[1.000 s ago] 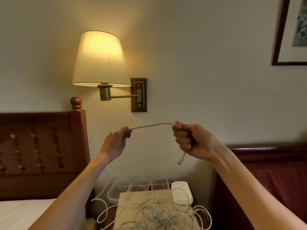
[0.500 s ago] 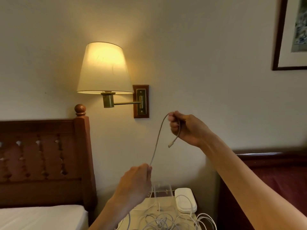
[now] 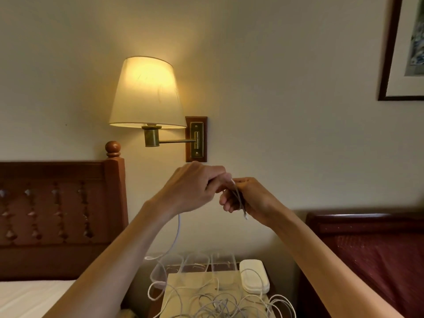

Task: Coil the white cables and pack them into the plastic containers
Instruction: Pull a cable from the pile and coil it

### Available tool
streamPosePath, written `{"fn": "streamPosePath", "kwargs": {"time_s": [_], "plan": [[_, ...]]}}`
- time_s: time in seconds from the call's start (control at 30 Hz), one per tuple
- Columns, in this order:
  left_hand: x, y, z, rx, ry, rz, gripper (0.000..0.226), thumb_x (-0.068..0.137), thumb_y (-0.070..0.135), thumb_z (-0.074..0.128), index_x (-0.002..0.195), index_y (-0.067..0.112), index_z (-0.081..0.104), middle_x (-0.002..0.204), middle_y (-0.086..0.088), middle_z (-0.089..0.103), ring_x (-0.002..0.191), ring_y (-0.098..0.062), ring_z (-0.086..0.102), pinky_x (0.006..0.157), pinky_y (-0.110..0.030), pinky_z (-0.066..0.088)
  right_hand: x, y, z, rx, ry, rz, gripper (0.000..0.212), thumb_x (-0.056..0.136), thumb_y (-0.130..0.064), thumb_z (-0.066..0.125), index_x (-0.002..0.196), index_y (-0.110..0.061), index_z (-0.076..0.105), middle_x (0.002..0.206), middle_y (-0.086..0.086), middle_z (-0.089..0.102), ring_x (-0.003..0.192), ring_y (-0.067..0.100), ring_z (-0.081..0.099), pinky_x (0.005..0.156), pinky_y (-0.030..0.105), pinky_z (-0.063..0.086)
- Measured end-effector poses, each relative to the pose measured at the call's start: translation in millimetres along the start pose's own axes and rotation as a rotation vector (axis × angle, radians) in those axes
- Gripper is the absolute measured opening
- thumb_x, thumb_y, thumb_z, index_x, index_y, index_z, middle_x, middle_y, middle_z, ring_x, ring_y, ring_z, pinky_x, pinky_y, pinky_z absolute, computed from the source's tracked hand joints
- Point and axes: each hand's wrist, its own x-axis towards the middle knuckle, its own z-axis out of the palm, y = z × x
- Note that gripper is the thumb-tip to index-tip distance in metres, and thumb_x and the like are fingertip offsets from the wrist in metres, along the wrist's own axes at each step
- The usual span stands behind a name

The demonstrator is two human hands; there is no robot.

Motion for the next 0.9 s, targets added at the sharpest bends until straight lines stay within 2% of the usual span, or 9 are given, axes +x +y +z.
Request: {"fn": "streamPosePath", "kwargs": {"time_s": [0.07, 0.17, 0.37, 0.43, 0.5, 0.6, 0.7, 0.8, 0.9], "plan": [[2, -10, 5, -0.008, 0.091, 0.044, 0.024, 0.1, 0.038, 0.046, 0.08, 0.033, 0.058, 0.057, 0.02, 0.046, 0.05, 0.0, 0.048, 0.055, -0.011, 0.029, -4, 0, 3, 0.055, -0.001, 0.001, 0.044, 0.107, -0.02, 0.026, 0.095, -0.002, 0.064, 0.063, 0.006, 0.065, 0.053, 0.013, 0.06, 0.055, 0.02, 0.05], [-4, -18, 16, -0.045, 0.213, 0.046, 0.035, 0.1, 0.047, 0.039, 0.089, 0.022, 0.061, 0.063, 0.016, 0.052, 0.055, -0.001, 0.05, 0.056, -0.011, 0.034, -12, 5, 3, 0.19, -0.022, -0.019, 0.045, 0.106, -0.026, 0.028, 0.097, -0.002, 0.064, 0.06, 0.007, 0.058, 0.05, 0.014, 0.052, 0.052, 0.022, 0.045], [-12, -29, 35, -0.182, 0.258, -0.039, 0.038, 0.098, 0.053, 0.039, 0.08, 0.023, 0.054, 0.058, 0.017, 0.045, 0.054, -0.005, 0.048, 0.054, -0.015, 0.033, -21, 7, 2, 0.362, -0.126, 0.026, 0.04, 0.106, -0.025, 0.03, 0.084, -0.009, 0.06, 0.054, -0.004, 0.027, 0.05, 0.01, 0.021, 0.048, 0.022, 0.024], [-11, -25, 42, -0.284, 0.274, -0.093, 0.04, 0.098, 0.051, 0.04, 0.075, 0.02, 0.052, 0.058, 0.011, 0.045, 0.053, -0.008, 0.045, 0.052, -0.021, 0.035, -19, 2, 0, 0.466, -0.12, 0.04, 0.038, 0.105, -0.023, 0.032, 0.077, -0.013, 0.055, 0.054, -0.007, 0.022, 0.049, 0.009, 0.016, 0.046, 0.022, 0.021], [-14, -20, 51, -0.391, 0.297, -0.152, 0.032, 0.1, 0.043, 0.038, 0.073, 0.027, 0.049, 0.057, 0.011, 0.043, 0.052, -0.007, 0.042, 0.052, -0.018, 0.031, -17, -5, -3, 0.591, -0.103, 0.053, 0.037, 0.104, -0.021, 0.032, 0.074, -0.014, 0.052, 0.053, -0.009, 0.019, 0.048, 0.009, 0.012, 0.044, 0.021, 0.018], [-33, -27, 74, -0.522, 0.288, -0.267, 0.032, 0.1, 0.034, 0.039, 0.073, 0.021, 0.049, 0.059, 0.006, 0.043, 0.052, -0.009, 0.038, 0.053, -0.023, 0.031, -16, -15, -13, 0.687, -0.075, 0.048, 0.033, 0.102, -0.018, 0.032, 0.075, -0.014, 0.05, 0.058, -0.008, 0.012, 0.05, 0.01, 0.008, 0.045, 0.022, 0.014], [-68, -42, 101, -0.609, 0.253, -0.342, 0.043, 0.1, 0.045, 0.041, 0.071, 0.014, 0.049, 0.06, 0.003, 0.043, 0.055, -0.019, 0.039, 0.054, -0.031, 0.032, -19, -23, -27, 0.703, -0.043, 0.032, 0.033, 0.101, -0.018, 0.033, 0.074, -0.014, 0.051, 0.06, -0.008, 0.011, 0.05, 0.009, 0.008, 0.044, 0.021, 0.016], [-103, -52, 120, -0.633, 0.218, -0.413, 0.041, 0.095, 0.056, 0.043, 0.07, 0.025, 0.053, 0.062, 0.01, 0.047, 0.057, -0.008, 0.041, 0.056, -0.022, 0.034, -19, -22, -38, 0.698, -0.014, 0.033, 0.035, 0.101, -0.019, 0.033, 0.073, -0.013, 0.053, 0.06, -0.008, 0.011, 0.05, 0.009, 0.009, 0.043, 0.02, 0.017], [-117, -50, 123, -0.598, 0.165, -0.495, 0.031, 0.099, 0.041, 0.045, 0.073, 0.027, 0.057, 0.061, 0.012, 0.048, 0.058, -0.005, 0.042, 0.055, -0.019, 0.034, -13, -12, -41, 0.697, -0.019, 0.038, 0.032, 0.101, -0.02, 0.035, 0.075, -0.013, 0.053, 0.056, -0.008, 0.016, 0.047, 0.008, 0.012, 0.043, 0.02, 0.018]]}}
